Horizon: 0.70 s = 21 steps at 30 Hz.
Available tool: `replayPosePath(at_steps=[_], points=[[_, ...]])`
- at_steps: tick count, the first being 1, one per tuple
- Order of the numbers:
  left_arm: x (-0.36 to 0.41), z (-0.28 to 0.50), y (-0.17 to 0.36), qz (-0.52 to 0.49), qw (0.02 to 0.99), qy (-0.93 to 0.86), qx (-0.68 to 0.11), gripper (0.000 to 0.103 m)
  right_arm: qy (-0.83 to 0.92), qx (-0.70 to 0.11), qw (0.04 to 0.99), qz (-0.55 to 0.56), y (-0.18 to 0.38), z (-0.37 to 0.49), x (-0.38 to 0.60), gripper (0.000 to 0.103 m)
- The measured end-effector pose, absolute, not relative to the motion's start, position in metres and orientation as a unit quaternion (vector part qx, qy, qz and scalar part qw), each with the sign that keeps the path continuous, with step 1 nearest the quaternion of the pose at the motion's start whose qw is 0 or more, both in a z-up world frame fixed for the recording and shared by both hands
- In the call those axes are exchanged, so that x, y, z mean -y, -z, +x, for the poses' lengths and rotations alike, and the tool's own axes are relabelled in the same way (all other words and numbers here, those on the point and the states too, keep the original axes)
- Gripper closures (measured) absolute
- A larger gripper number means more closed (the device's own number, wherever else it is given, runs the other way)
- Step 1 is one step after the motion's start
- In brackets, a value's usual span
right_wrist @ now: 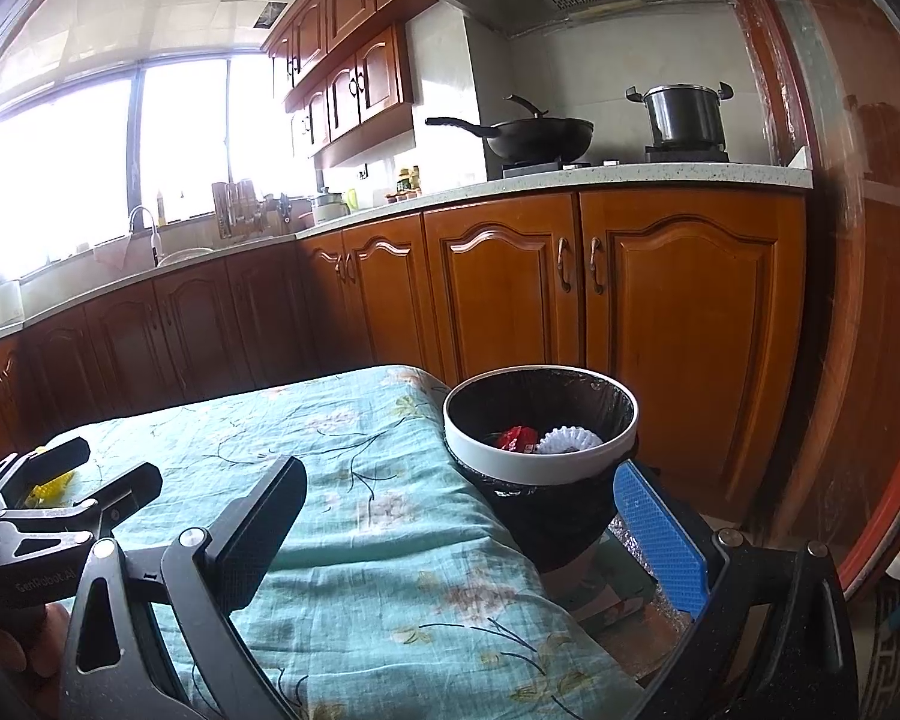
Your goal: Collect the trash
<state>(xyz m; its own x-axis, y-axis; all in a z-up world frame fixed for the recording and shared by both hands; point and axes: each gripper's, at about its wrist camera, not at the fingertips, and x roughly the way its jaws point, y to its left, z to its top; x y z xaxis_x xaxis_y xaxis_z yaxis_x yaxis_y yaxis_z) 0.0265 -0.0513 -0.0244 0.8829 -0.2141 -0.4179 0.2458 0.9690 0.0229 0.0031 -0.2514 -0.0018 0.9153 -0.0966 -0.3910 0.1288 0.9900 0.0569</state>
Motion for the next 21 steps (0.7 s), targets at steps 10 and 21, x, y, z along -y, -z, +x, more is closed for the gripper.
replayPosePath(at_steps=[10, 21], points=[[0.0506, 0.0264, 0.0227, 0.036, 0.970, 0.120, -0.210, 0.001, 0.055, -0.197, 0.978, 0.041, 0.0011, 0.0038, 0.2513, 0.000], [0.0501, 0.0269, 0.0223, 0.038, 0.969, 0.124, -0.210, 0.001, 0.055, -0.194, 0.979, 0.041, -0.0004, 0.0035, 0.2495, 0.000]])
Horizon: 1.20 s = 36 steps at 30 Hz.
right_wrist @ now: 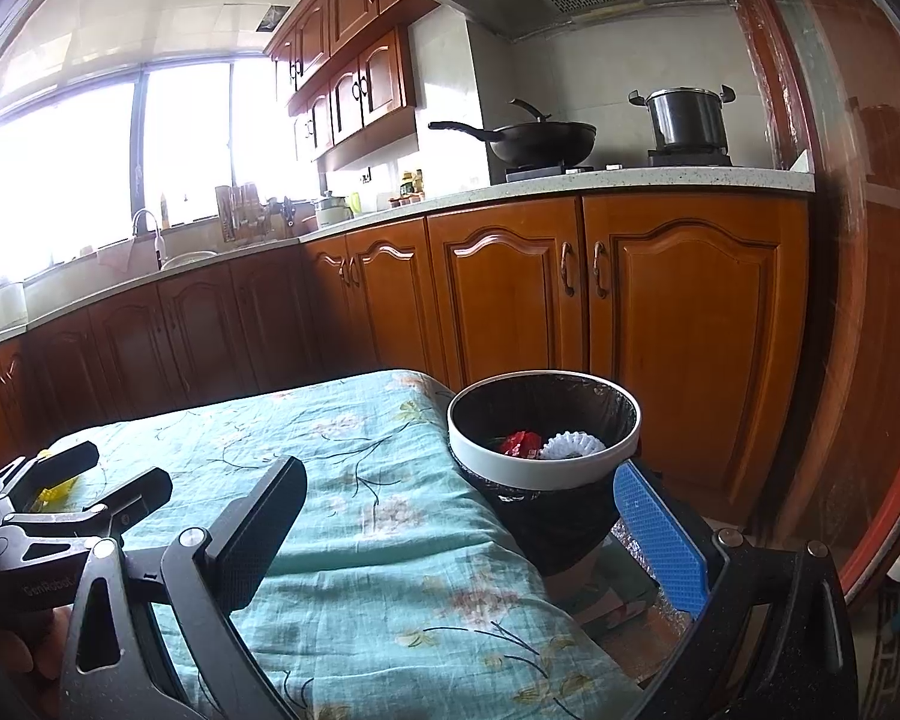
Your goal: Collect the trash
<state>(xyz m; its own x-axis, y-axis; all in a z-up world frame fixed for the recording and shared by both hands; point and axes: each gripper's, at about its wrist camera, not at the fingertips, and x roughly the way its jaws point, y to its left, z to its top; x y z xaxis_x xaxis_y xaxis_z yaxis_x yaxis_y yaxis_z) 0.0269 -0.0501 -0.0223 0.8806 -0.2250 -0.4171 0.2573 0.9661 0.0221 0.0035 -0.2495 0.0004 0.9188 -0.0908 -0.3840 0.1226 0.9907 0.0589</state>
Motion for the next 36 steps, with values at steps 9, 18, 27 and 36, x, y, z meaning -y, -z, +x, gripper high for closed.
replayPosePath(at_steps=[9, 18, 27, 36], points=[[0.0495, 0.0289, 0.0225, 0.039, 0.968, 0.127, -0.213, 0.001, 0.054, -0.195, 0.978, 0.042, -0.0012, 0.0031, 0.2494, 0.000], [0.0504, 0.0301, 0.0229, 0.041, 0.967, 0.128, -0.215, 0.001, 0.055, -0.196, 0.978, 0.045, -0.0012, 0.0030, 0.2501, 0.000], [0.0507, 0.0303, 0.0230, 0.041, 0.967, 0.129, -0.215, 0.001, 0.054, -0.196, 0.978, 0.046, -0.0015, 0.0049, 0.2512, 0.000], [0.0493, 0.0368, 0.0247, 0.042, 0.965, 0.136, -0.220, 0.001, 0.054, -0.200, 0.977, 0.050, 0.0002, 0.0075, 0.2522, 0.000]])
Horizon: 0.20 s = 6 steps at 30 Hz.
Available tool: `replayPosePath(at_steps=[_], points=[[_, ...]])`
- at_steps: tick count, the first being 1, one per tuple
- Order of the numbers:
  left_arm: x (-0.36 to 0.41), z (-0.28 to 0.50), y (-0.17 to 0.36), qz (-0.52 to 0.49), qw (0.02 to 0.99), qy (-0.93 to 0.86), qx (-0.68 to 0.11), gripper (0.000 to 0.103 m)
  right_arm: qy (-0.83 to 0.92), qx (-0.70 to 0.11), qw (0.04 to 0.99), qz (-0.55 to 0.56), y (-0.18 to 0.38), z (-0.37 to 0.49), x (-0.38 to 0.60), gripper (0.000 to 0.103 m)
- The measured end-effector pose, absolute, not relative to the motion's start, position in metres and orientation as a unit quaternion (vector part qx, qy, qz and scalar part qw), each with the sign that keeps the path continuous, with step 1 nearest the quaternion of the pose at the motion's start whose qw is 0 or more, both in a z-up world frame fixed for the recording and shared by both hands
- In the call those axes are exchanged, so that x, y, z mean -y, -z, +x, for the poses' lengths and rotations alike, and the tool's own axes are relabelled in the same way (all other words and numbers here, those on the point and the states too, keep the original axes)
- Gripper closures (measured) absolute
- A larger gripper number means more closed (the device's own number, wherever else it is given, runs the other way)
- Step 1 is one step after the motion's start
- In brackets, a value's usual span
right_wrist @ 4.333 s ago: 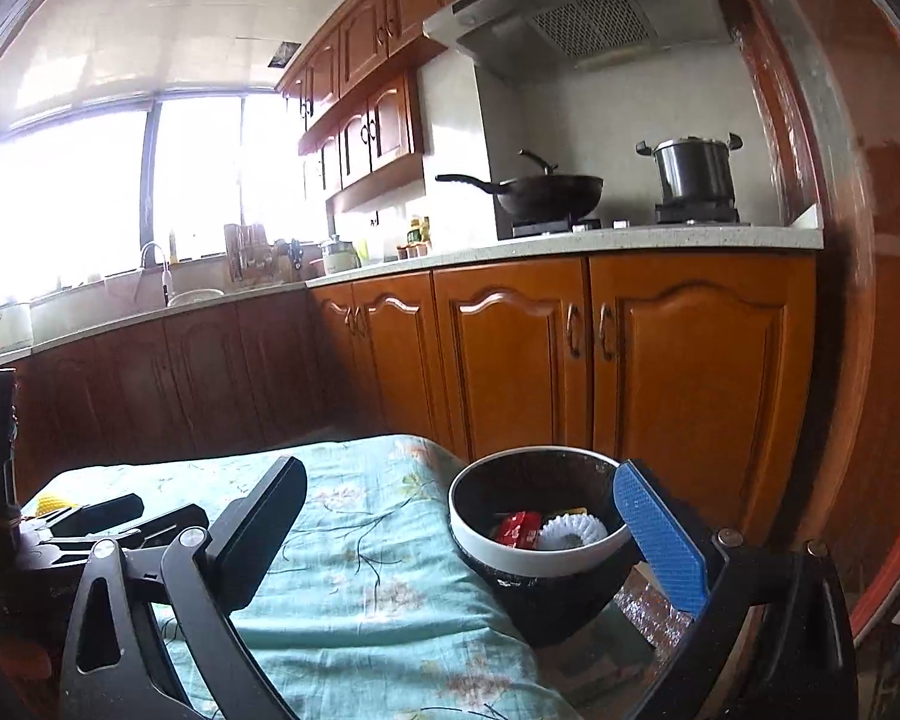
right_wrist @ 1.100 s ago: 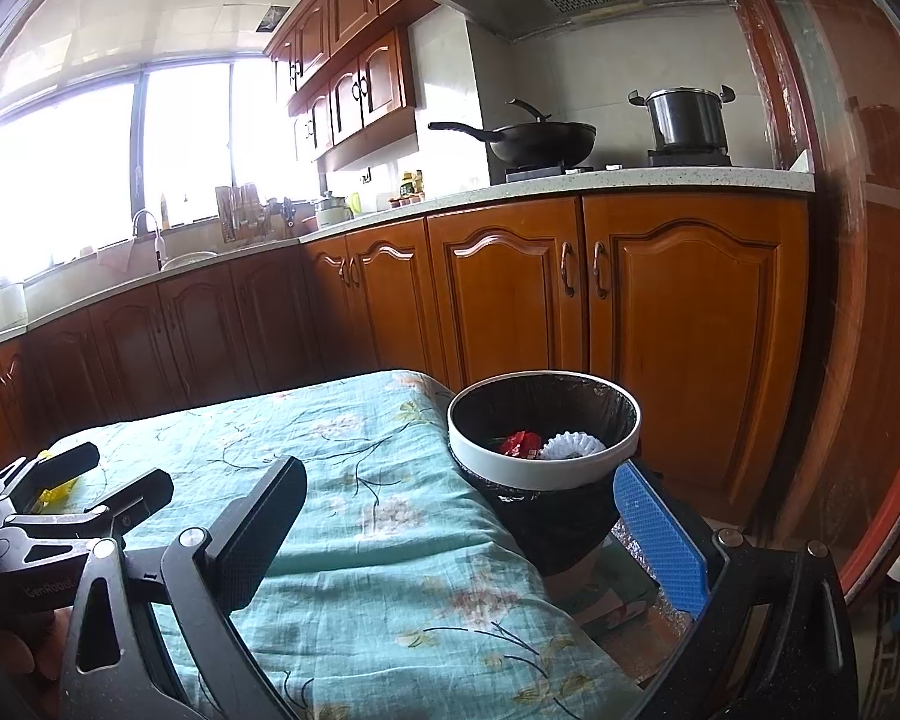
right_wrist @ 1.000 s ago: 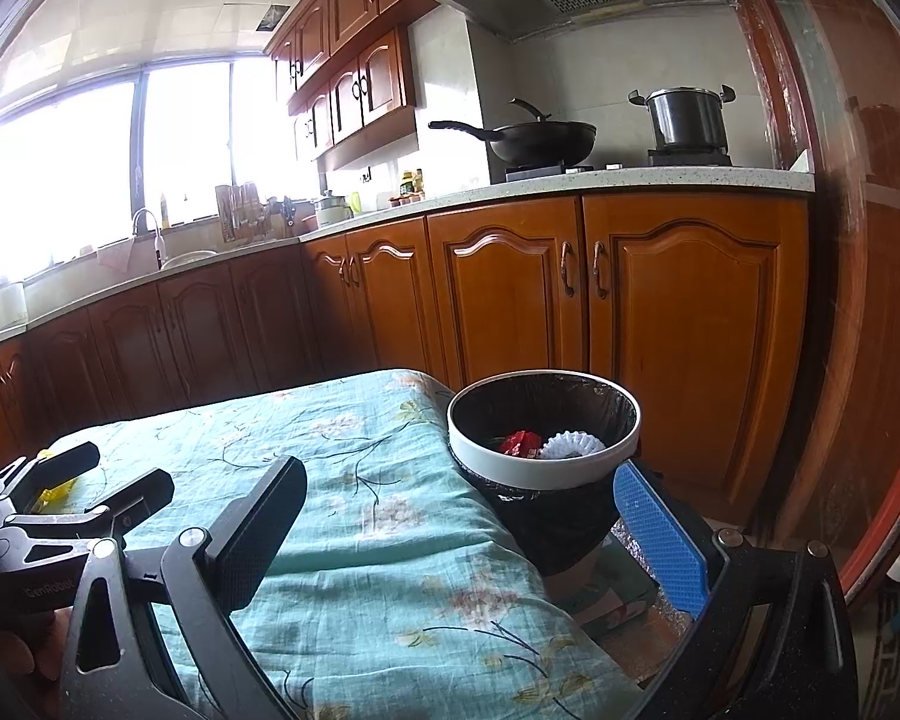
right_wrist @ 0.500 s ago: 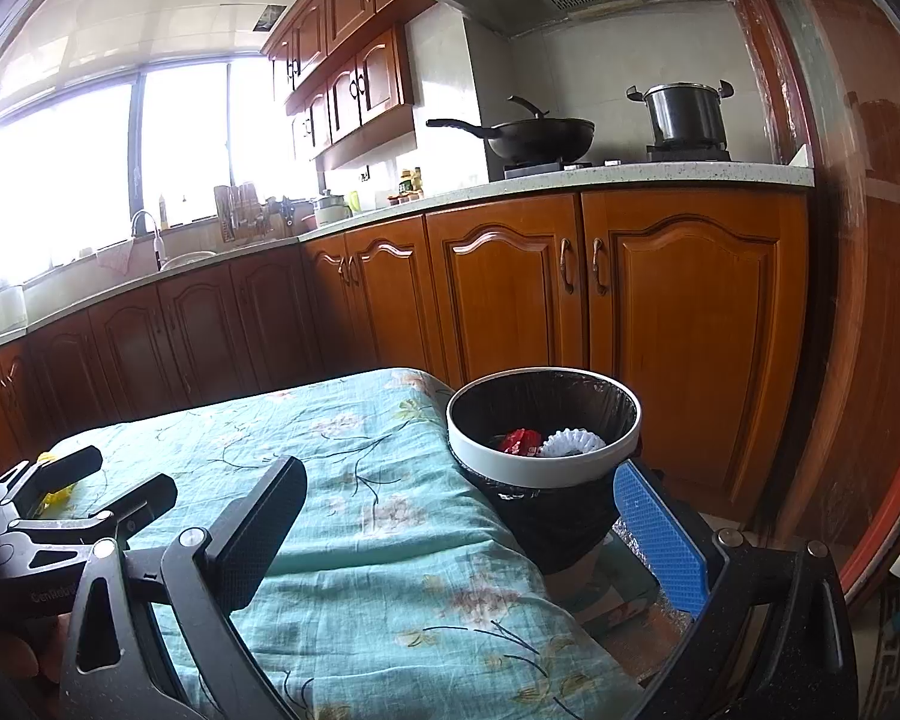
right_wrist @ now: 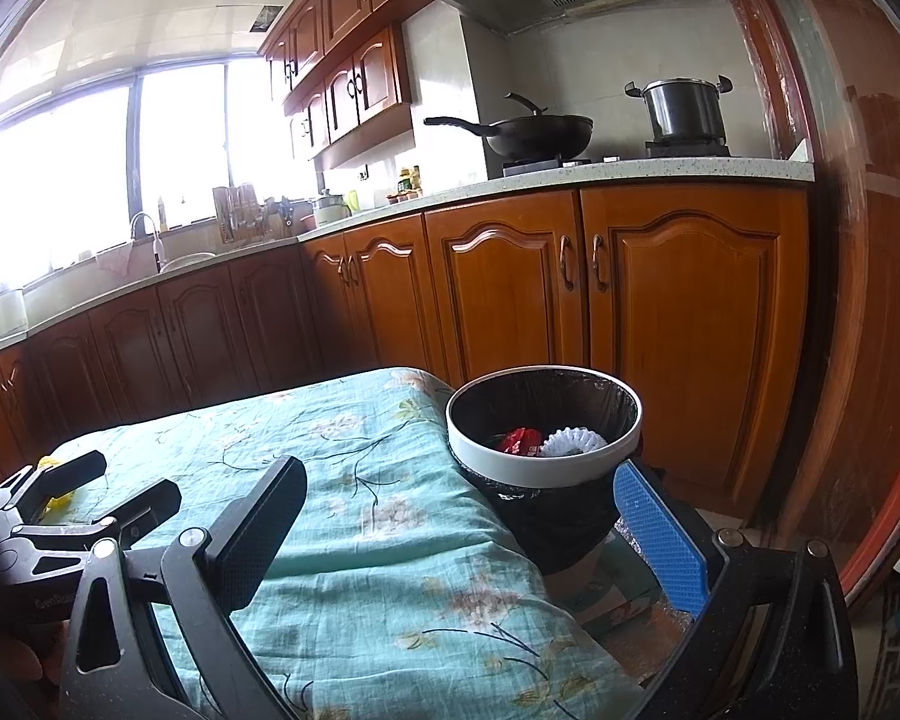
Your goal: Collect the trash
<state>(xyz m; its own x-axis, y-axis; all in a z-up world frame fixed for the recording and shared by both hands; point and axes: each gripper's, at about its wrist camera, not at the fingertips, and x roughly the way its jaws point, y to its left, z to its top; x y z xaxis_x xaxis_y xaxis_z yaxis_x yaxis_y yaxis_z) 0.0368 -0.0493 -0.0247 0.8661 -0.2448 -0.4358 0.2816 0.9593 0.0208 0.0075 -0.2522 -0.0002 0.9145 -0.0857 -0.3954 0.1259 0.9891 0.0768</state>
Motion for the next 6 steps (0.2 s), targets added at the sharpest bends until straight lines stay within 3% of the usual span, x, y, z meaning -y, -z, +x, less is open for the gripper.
replayPosePath(at_steps=[6], points=[[0.0471, 0.0427, 0.0258, 0.037, 0.963, 0.138, -0.227, 0.001, 0.052, -0.208, 0.975, 0.056, 0.0037, 0.0142, 0.2540, 0.000]])
